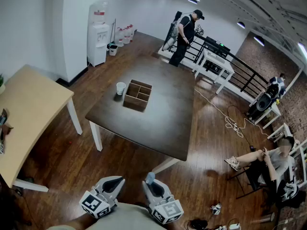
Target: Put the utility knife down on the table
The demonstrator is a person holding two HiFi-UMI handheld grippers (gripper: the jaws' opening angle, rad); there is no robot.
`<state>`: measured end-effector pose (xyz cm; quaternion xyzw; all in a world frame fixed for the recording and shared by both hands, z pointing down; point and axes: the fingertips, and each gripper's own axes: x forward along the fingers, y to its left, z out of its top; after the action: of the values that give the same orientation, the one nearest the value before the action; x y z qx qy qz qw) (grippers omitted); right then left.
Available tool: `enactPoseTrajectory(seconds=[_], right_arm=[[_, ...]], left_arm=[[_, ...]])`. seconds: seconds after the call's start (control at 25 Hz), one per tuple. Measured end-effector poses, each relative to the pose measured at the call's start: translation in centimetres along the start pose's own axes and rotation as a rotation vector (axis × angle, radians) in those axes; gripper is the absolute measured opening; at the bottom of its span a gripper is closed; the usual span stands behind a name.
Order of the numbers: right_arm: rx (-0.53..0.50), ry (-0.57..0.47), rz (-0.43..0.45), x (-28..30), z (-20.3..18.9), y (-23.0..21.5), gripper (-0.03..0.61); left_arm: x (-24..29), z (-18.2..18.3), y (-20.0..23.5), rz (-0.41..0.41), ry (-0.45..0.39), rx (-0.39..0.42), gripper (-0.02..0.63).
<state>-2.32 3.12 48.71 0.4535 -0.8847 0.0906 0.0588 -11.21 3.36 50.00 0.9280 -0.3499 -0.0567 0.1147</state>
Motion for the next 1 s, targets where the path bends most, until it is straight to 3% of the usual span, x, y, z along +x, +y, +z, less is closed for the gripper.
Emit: enactPoseTrajectory(seconds=[0.2,0.48,1.0], right_arm=[[0.011,-0.013,-0.038,2.2,0.3,-0.7,0.066],[0.032,-0.022,-0.073,5.1,-0.3,-4.3,0.066],[0.077,0.030,-0.058,12.8,-0.5,-18.1,0.066]], left_arm=[[0.1,0.4,2.5,-0.007,0.006,-0.004,0.002],[4.1,0.9,5.6,-0.022,-0.001,0.014,0.002],[18.3,1.7,12.2,0.009,0.048,0.076,0.002]])
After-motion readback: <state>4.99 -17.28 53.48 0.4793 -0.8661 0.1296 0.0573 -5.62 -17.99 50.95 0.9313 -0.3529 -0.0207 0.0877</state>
